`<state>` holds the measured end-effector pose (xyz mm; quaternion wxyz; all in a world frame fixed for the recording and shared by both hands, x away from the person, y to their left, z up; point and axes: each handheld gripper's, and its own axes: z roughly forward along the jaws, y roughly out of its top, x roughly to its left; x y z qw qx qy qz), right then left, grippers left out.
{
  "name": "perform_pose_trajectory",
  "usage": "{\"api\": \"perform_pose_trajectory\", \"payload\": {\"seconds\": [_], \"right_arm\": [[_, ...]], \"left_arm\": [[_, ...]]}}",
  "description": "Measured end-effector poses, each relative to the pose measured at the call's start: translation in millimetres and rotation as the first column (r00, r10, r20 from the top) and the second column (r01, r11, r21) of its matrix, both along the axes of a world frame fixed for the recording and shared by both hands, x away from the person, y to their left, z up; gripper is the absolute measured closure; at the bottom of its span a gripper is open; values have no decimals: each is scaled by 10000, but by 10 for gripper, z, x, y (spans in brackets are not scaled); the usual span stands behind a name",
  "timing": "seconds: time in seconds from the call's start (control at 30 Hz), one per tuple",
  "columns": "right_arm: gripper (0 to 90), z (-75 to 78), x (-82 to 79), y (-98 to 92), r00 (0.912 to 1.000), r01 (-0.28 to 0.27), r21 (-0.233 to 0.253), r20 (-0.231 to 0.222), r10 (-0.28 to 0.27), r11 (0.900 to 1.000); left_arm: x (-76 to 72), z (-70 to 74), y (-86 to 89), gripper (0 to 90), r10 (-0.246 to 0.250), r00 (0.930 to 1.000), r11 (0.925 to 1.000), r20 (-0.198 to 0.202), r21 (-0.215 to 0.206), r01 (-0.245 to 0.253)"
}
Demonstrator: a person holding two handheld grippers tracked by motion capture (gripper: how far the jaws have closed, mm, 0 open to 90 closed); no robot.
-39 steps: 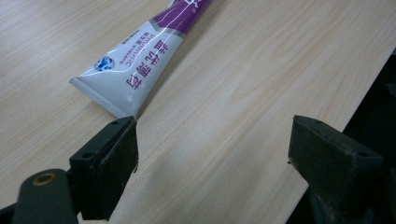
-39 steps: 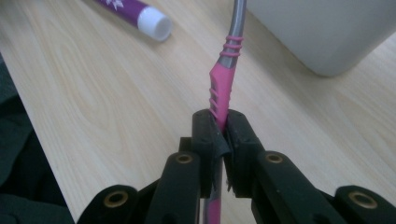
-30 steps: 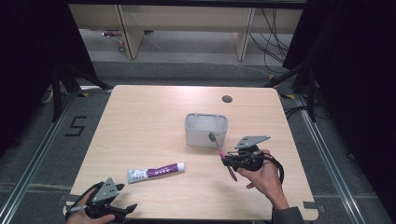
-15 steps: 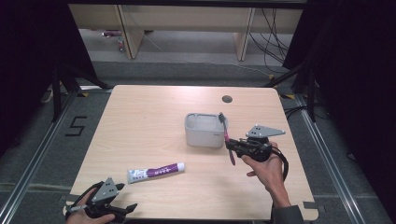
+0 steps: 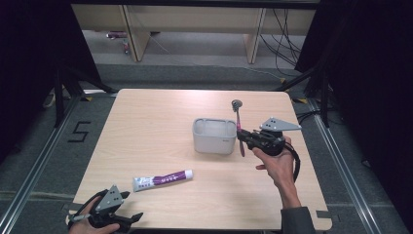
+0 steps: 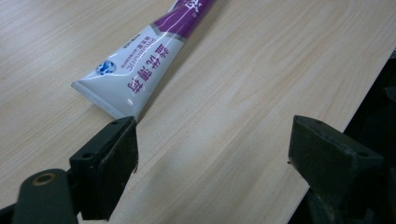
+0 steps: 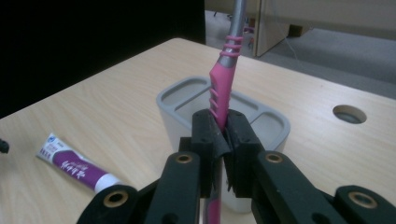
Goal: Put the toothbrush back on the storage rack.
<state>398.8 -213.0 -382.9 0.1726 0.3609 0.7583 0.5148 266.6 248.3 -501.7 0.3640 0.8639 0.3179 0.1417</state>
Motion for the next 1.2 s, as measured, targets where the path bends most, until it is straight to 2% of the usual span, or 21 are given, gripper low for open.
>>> {"api": "perform_pose_trajectory", "payload": {"seconds": [0.07, 0.13, 0.17, 0.23, 0.27, 0.37, 0.47, 0.5, 0.53, 0.57, 0.7, 0.73, 0.8, 0.93, 1.03, 1.17, 1.2], "right_arm": [[834, 22, 37, -3, 10000, 84, 320, 12, -84, 9995], [834, 31, 90, 1, 9995, 53, 413, 308, -65, 9991], [834, 44, 104, 7, 9998, 128, 521, 136, -136, 9986], [834, 37, 156, 7, 9997, 122, 797, 223, -140, 9967], [835, 42, 163, 12, 9995, 285, 832, 101, -294, 9961], [834, 64, 234, 23, 9986, 284, 757, 419, -316, 9967], [834, 101, 276, 42, 9983, 425, 832, 373, -457, 9956], [834, 108, 302, 50, 9986, 353, 851, 375, -386, 9957], [834, 110, 319, 54, 9982, 397, 827, 418, -432, 9958], [834, 115, 338, 61, 9978, 489, 864, 411, -526, 9951], [834, 122, 398, 104, 9974, 505, 921, 466, -549, 9945], [834, 117, 429, 101, 9963, 407, 840, 715, -467, 9956], [834, 105, 470, 127, 9962, 444, 1024, 700, -517, 9937], [834, 80, 549, 147, 9956, 564, 920, 697, -630, 9942], [834, 64, 605, 155, 9948, 697, 912, 671, -759, 9934], [834, 48, 665, 169, 9933, 825, 1049, 715, -903, 9910], [834, 40, 675, 181, 9946, 816, 1089, 550, -879, 9907]], "left_arm": [[-1, -2, -3, 156, 2, 10000, 10000, -5, 3, -2], [0, -2, -3, 156, -7, 10000, 10000, -5, 2, 7], [-1, 0, -2, 156, -8, 10000, 10000, -6, 11, 8], [-3, -3, -3, 156, 3, 10000, 10000, -1, 3, -3], [-3, -4, -5, 156, 3, 10000, 10000, 8, -7, -3], [-2, -4, -5, 156, -2, 10000, 10000, 1, -3, 2], [-2, -3, -6, 156, -15, 10000, 10000, 7, -13, 15], [-8, -7, -15, 156, 26, 10000, 9998, -29, -196, -26], [-10, -7, -16, 156, 29, 10000, 9998, -20, -209, -29], [-4, -1, -5, 156, -20, 10000, 10000, 23, -5, 20], [-5, -4, -9, 156, -28, 10000, 10000, 27, -11, 28], [-5, -4, -9, 156, -31, 10000, 10000, 17, -12, 31], [-11, -7, -13, 156, 28, 10000, 10000, -42, -61, -29], [-2, -7, -10, 156, -56, 10000, 10000, -6, 24, 56], [-9, -6, -16, 156, -54, 10000, 10000, -7, -76, 54], [-4, -7, -9, 156, -71, 10000, 10000, -10, 3, 71], [-1, -6, -8, 156, -67, 10000, 10000, -45, 54, 68]]}}
